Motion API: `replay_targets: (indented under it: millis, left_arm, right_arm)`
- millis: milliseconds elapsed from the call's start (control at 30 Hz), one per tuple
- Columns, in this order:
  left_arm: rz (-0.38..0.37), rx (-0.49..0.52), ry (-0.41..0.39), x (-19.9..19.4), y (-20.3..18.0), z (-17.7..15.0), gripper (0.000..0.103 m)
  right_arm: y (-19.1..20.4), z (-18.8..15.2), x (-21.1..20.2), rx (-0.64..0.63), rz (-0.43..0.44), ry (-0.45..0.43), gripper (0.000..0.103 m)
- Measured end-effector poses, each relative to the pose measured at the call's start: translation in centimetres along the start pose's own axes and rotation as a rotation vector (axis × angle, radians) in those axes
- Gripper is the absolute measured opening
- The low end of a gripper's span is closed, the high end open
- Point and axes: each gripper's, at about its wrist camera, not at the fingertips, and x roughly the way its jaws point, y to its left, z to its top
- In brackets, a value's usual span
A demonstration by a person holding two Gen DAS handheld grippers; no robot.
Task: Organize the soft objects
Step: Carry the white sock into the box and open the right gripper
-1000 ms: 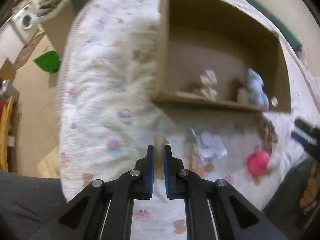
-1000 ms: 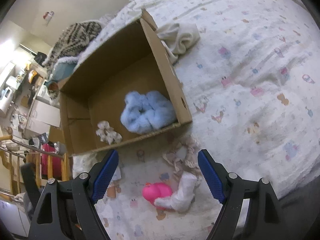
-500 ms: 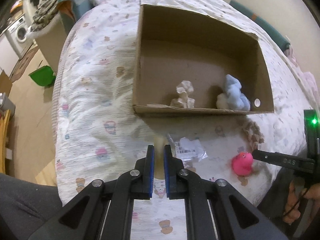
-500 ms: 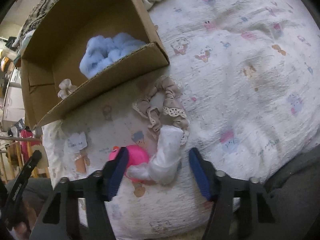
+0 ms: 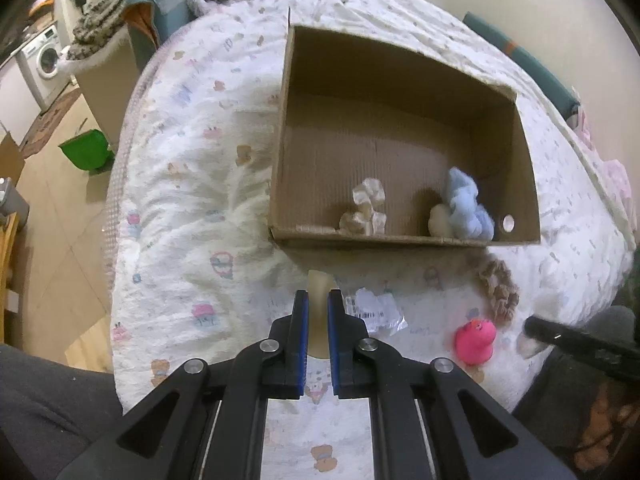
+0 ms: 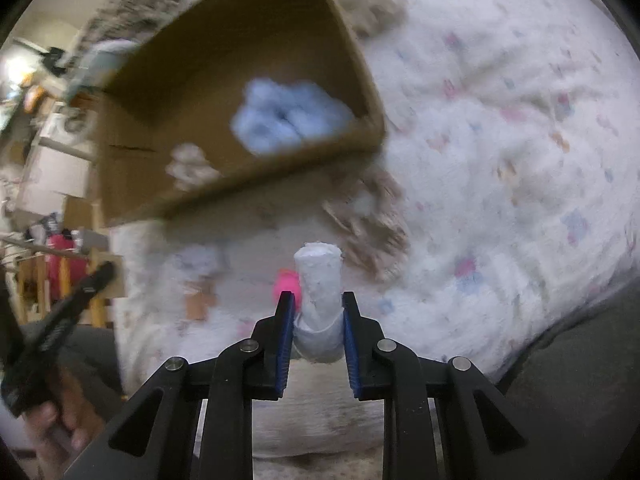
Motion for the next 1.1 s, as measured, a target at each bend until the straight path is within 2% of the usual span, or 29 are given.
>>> replay_targets:
  millis: [133, 233, 333, 533, 700, 800, 967, 1100]
  left_arm:
    - [0.0, -0.006, -0.029, -0.9, -0.2, 0.9, 0.008]
    - [-0.004, -0.006, -0.071, -2.2, -0.6, 2.6, 0.008]
    - [0.005, 0.03, -0.13, -3.2, -1.5, 4.6, 0.008]
    - [0.032, 0.093, -0.163, -2.5, -3.0, 7.6, 0.008]
    - [0.038, 0.091, -0.145, -0.3, -3.2, 9.5, 0.008]
    - [0.033, 0.099, -0.16, 0.8, -3.4, 9.7, 0.008]
    - [0.014, 0.083, -0.146, 3.5, -3.3, 9.3, 0.009]
    - [0.04, 0.109, -0.147, 4.8, -3.4, 9.1, 0.009]
  right_arm:
    - [1.3, 1.6, -3.0, -0.069, 0.05, -0.139, 0.024]
    - [1.8, 3.1, -3.7, -0.072, 0.096, -0.182, 0.024]
    - [3.1, 4.7, -3.6, -0.115, 0.101, -0.217, 0.024]
    - [5.7, 7.1, -2.4, -0.213, 0.08, -0.279, 0.024]
    - [6.3, 9.2, -1.0, -0.228, 0.07, -0.3, 0.024]
    - [5.9, 9.9, 0.4, -0.203, 0.085, -0.296, 0.024]
    - [5.4, 9.8, 2.5, -0.202, 0.07, -0.285, 0.024]
    - [5.3, 9.5, 3.8, -0.208, 0.054, -0.268, 0.025]
